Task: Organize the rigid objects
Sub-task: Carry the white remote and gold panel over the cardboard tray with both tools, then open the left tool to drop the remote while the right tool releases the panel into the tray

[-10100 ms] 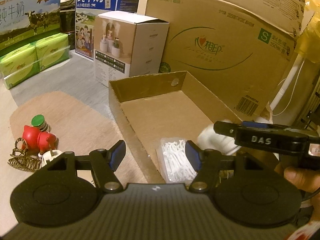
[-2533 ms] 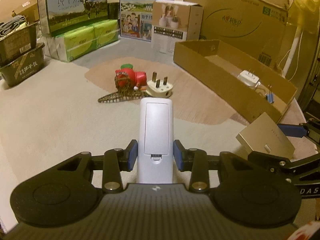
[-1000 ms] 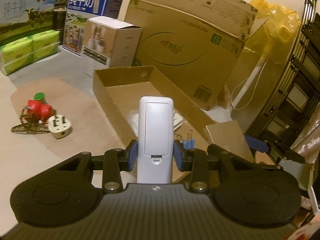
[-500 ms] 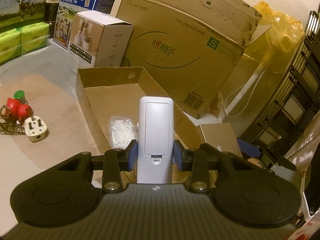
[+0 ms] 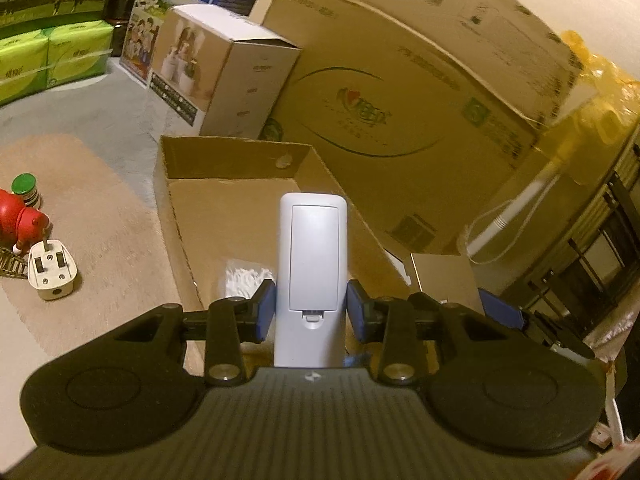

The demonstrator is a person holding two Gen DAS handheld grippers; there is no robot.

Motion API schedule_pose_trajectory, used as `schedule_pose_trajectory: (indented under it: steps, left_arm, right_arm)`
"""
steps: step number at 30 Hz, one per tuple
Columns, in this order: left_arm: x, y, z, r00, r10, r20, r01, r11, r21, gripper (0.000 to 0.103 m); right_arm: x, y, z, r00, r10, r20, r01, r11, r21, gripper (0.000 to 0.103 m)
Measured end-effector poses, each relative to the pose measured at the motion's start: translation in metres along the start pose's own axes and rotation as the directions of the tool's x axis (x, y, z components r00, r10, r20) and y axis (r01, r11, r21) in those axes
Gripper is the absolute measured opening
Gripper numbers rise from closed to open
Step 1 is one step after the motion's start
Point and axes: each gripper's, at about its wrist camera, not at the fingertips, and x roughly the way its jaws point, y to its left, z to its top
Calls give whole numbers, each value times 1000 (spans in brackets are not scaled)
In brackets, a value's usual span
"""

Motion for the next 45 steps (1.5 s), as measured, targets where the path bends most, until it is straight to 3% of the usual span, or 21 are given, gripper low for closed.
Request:
schedule_pose_trajectory:
  steps: [23,45]
  left_arm:
    - [52,37,36,996,90,13,-89,992,-93,34]
    - [48,49,44,988,149,37,-145,985,-95,34]
  right_arm:
    - [96,3,36,994,69,-82,-69,998,-4,87]
    - [113,14,45,990,89,-107,-87,996,22,87]
